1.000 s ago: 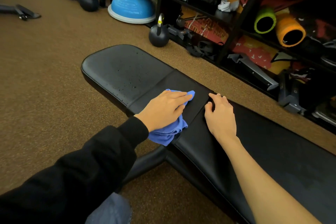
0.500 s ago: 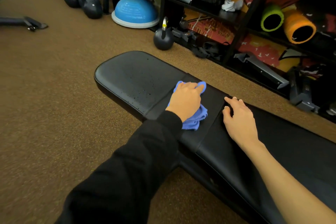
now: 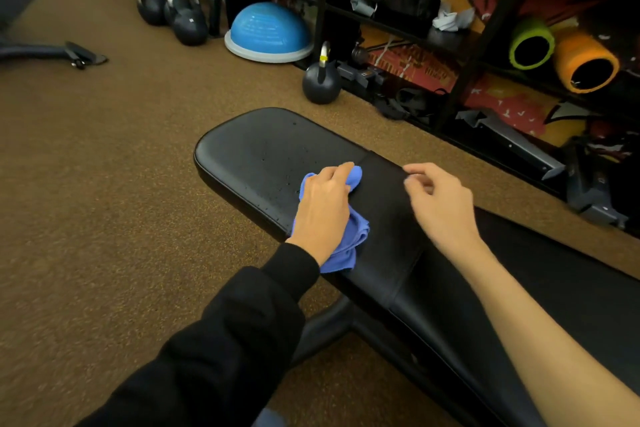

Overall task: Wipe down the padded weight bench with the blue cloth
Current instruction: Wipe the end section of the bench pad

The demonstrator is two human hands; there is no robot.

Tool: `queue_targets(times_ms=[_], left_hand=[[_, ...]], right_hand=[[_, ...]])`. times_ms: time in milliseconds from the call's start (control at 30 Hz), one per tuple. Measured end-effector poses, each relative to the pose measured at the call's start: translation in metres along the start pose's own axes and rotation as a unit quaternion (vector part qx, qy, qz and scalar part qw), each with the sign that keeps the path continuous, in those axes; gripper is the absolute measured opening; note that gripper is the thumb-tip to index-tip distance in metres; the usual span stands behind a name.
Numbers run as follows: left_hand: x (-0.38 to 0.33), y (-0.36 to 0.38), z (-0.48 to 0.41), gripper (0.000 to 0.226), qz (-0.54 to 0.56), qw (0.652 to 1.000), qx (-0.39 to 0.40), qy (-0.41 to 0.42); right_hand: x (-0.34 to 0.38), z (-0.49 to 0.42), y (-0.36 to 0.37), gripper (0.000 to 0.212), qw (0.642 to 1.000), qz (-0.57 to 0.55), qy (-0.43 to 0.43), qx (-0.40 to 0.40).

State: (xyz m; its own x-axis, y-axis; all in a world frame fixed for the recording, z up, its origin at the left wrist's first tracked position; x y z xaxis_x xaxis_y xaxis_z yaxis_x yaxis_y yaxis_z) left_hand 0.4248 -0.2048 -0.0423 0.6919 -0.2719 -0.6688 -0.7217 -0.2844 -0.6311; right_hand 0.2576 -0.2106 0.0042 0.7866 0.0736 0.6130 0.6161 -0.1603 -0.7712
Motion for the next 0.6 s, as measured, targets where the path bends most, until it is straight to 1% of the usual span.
queue_targets(times_ms=[67, 100, 133, 200, 233, 267, 300, 367, 467, 500, 533, 600], left_hand=[[-0.009, 0.003, -0.005, 0.039, 0.082, 0.995, -0.012, -0.057], [-0.013, 0.002, -0.007, 0.038, 0.143, 0.985, -0.011, -0.094], [-0.016, 0.000, -0.008, 0.038, 0.205, 0.970, -0.011, -0.132], [-0.015, -0.011, -0.010, 0.036, 0.325, 0.926, -0.027, -0.190], [-0.011, -0.020, -0.009, 0.034, 0.376, 0.901, -0.050, -0.209], [-0.006, -0.030, -0.007, 0.030, 0.405, 0.884, -0.082, -0.220], [0.003, -0.042, -0.004, 0.025, 0.410, 0.876, -0.114, -0.227], [0.019, -0.065, 0.005, 0.019, 0.370, 0.877, -0.183, -0.246], [0.043, -0.089, 0.022, 0.024, 0.287, 0.867, -0.265, -0.308], [0.051, -0.093, 0.026, 0.028, 0.272, 0.858, -0.278, -0.336], [0.058, -0.095, 0.029, 0.034, 0.267, 0.848, -0.279, -0.363], [0.069, -0.094, 0.031, 0.046, 0.291, 0.828, -0.259, -0.404]], right_hand=[[0.021, 0.003, 0.016, 0.025, 0.997, -0.060, -0.004, 0.046], [0.029, 0.005, 0.023, 0.026, 0.995, -0.078, -0.004, 0.067], [0.035, 0.005, 0.029, 0.027, 0.993, -0.086, -0.005, 0.082], [0.042, 0.005, 0.035, 0.031, 0.992, -0.091, -0.004, 0.085], [0.045, 0.005, 0.036, 0.033, 0.992, -0.094, 0.005, 0.082], [0.047, 0.005, 0.039, 0.035, 0.991, -0.098, 0.015, 0.085], [0.050, 0.005, 0.043, 0.039, 0.991, -0.099, 0.018, 0.092], [0.055, 0.008, 0.056, 0.052, 0.992, -0.059, 0.011, 0.109], [0.061, 0.014, 0.080, 0.075, 0.990, 0.071, -0.009, 0.118], [0.060, 0.014, 0.086, 0.076, 0.987, 0.118, -0.019, 0.108], [0.058, 0.013, 0.092, 0.073, 0.983, 0.155, -0.030, 0.093], [0.052, 0.006, 0.097, 0.058, 0.980, 0.181, -0.055, 0.061]])
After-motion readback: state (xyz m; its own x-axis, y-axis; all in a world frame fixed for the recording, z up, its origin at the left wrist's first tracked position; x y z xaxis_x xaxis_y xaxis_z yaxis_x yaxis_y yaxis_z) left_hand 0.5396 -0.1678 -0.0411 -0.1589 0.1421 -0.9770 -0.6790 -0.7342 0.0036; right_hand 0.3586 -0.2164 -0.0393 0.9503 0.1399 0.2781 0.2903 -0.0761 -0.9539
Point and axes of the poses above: each hand's wrist, its own z-axis away from the middle knuckle, its own y-axis out of the palm, x = y × z, the point moved 3 cm from there along -z, towards the middle knuckle, and after that the axes turned 6 degrees about z, right-handed, at the moved point
